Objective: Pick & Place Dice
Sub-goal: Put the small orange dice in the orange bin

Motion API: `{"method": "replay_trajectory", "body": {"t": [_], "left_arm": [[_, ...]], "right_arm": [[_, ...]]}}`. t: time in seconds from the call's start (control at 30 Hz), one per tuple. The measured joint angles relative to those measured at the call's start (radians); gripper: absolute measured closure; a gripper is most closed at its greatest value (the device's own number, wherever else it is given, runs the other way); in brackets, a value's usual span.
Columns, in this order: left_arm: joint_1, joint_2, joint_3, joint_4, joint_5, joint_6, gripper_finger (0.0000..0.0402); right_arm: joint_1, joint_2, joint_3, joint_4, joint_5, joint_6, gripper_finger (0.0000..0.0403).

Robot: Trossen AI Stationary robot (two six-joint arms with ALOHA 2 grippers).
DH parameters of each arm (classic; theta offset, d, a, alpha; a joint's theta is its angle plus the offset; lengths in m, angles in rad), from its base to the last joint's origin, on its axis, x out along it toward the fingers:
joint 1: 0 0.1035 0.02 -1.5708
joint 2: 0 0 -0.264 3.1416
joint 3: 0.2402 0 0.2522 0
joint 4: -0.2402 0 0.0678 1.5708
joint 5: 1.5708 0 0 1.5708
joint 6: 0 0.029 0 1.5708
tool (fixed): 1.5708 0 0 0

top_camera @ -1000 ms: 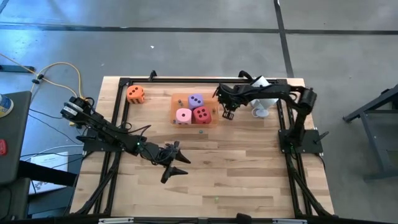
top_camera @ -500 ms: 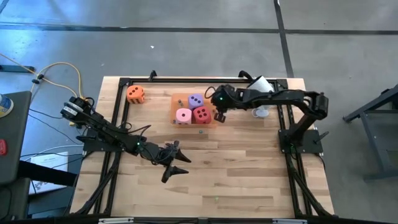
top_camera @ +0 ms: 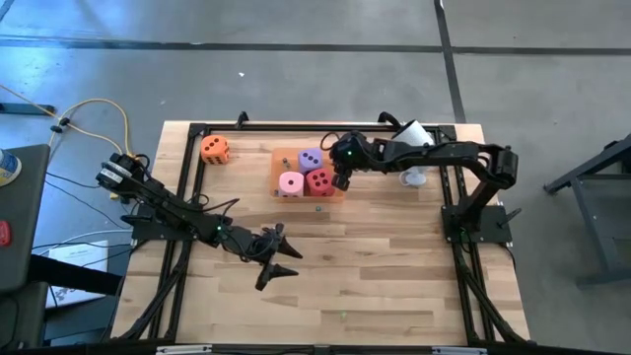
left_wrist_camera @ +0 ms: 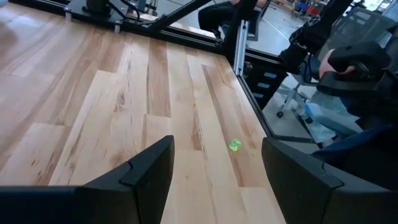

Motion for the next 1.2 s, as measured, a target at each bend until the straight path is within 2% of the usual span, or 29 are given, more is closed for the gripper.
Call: {"method": "replay_trajectory", "body": {"t": [0.4, 0.57, 0.9, 1.1, 1.2], "left_arm": [[0.001, 0.0, 0.0, -0.003, 0.0, 0.008, 0.0167], [0.003, 0.0, 0.0, -0.003, 0.0, 0.009, 0.0167], [0.003, 0.0, 0.0, -0.003, 0.0, 0.01, 0.0167], [0.003, 0.0, 0.0, -0.003, 0.001, 0.01, 0.0167], [0.003, 0.0, 0.0, -0.003, 0.001, 0.021, 0.0167]], "right_arm": [[0.001, 0.0, 0.0, 0.004, -0.002, 0.083, 0.0158], [0.001, 0.0, 0.0, 0.016, -0.005, 0.148, 0.0126], [-0.001, 0.0, 0.001, 0.024, -0.127, 0.32, 0.0117], [0.003, 0.005, 0.001, 0.02, -0.128, 0.343, 0.0117], [0.008, 0.013, 0.001, 0.013, -0.102, 0.303, 0.0121]]}}
